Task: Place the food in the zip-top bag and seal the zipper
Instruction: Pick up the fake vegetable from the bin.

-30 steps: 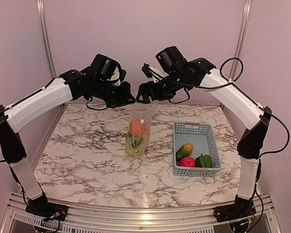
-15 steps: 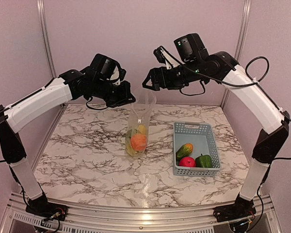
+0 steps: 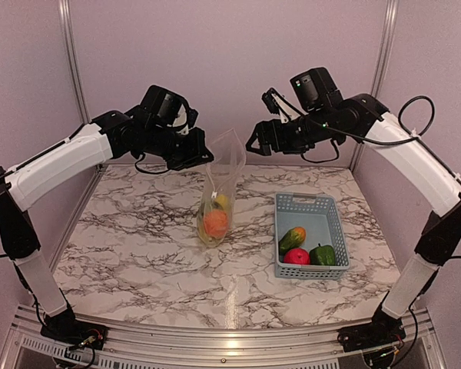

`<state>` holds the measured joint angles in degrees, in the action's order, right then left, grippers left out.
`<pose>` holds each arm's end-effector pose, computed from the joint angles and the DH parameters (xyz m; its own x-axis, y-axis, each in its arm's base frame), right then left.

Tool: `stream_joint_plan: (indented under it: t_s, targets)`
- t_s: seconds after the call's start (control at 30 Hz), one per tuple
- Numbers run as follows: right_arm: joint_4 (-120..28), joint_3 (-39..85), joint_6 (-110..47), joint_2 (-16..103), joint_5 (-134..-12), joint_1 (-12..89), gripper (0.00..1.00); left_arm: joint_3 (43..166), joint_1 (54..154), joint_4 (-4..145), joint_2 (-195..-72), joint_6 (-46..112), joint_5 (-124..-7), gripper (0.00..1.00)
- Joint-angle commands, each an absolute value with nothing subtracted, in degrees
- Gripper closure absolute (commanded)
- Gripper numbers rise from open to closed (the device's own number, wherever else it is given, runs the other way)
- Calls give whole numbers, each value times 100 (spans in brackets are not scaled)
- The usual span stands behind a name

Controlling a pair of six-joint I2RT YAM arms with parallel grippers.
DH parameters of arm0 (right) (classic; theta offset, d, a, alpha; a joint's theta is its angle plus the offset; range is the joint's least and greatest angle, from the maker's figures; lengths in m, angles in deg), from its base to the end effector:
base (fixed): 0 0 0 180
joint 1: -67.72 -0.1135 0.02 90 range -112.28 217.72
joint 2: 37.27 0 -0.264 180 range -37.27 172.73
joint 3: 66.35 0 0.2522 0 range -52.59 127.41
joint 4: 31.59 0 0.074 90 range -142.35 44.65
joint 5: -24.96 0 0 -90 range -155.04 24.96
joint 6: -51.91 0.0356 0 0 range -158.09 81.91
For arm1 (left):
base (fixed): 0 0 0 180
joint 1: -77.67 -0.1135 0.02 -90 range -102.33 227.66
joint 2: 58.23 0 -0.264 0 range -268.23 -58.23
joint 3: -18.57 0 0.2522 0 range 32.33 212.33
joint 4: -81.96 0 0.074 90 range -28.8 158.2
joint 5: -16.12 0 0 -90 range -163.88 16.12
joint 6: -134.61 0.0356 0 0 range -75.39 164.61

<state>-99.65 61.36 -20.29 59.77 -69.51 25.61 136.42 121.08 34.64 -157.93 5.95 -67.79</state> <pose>0.2624 0.2410 0.4377 -0.6473 -0.1743 -0.7420 -0.5425 0.7891 0.2879 0.2877 -0.2774 0.3990 -0.7454 -0.1499 -0.6495 0.3650 0.7236 -0.5858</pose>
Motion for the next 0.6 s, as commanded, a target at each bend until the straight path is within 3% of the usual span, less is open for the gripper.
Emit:
stream_joint_plan:
  t_s: [0.0,0.07,0.17,0.33,0.57]
  targets:
    - [-9882,5886,-1992,5622,-6862,2804,18,13541,12079,3533,-15626,580,-6844,100]
    - [-9911,5662,-1974,5477,-6709,2991,16,13544,12080,3478,-15636,616,-6852,100]
    - [-10102,5419,-2099,5192,-5792,3181,2,13489,12082,3444,-15621,618,-6820,100]
    - [-10787,5421,-2564,5069,-4027,3204,2,13345,12081,3438,-15533,657,-6847,100]
    - [-10845,4610,-2528,4636,-4472,3253,5,13327,12076,3410,-15518,722,-6834,100]
